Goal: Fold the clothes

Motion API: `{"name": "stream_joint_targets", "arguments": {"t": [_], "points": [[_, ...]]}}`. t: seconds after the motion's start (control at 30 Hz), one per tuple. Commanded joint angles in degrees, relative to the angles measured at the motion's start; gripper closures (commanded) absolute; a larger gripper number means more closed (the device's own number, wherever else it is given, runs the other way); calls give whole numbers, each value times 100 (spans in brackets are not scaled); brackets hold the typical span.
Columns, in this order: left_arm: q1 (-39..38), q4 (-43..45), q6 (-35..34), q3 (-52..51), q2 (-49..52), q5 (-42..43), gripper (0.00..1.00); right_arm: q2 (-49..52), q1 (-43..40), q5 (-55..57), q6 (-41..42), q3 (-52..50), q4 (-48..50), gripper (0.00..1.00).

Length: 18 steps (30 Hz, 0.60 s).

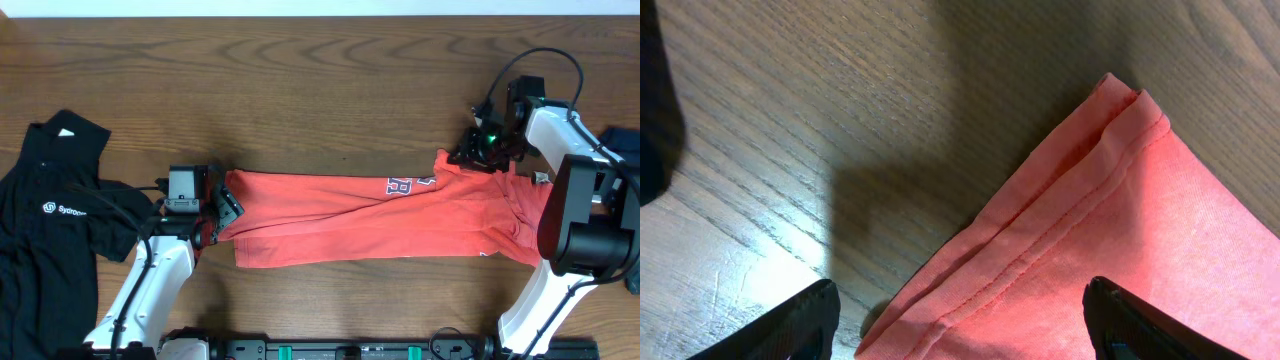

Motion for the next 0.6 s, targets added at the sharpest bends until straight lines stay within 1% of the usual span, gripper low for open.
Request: {"name": "stream_joint_targets", "arguments": {"t": [0.0,0.03,0.3,0.57], "points": [[20,-11,4,-20,-83,-2,20,48,55,85,-31,-59,7,92],[20,-11,4,-20,-83,-2,20,48,55,83,-31,-59,11,99],[20,-13,4,-20,-83,-2,20,-24,70,-37,-31,13,79,99],[20,-11,4,-20,-83,-2,20,-791,269,-114,-28,33,-282,99]]}}
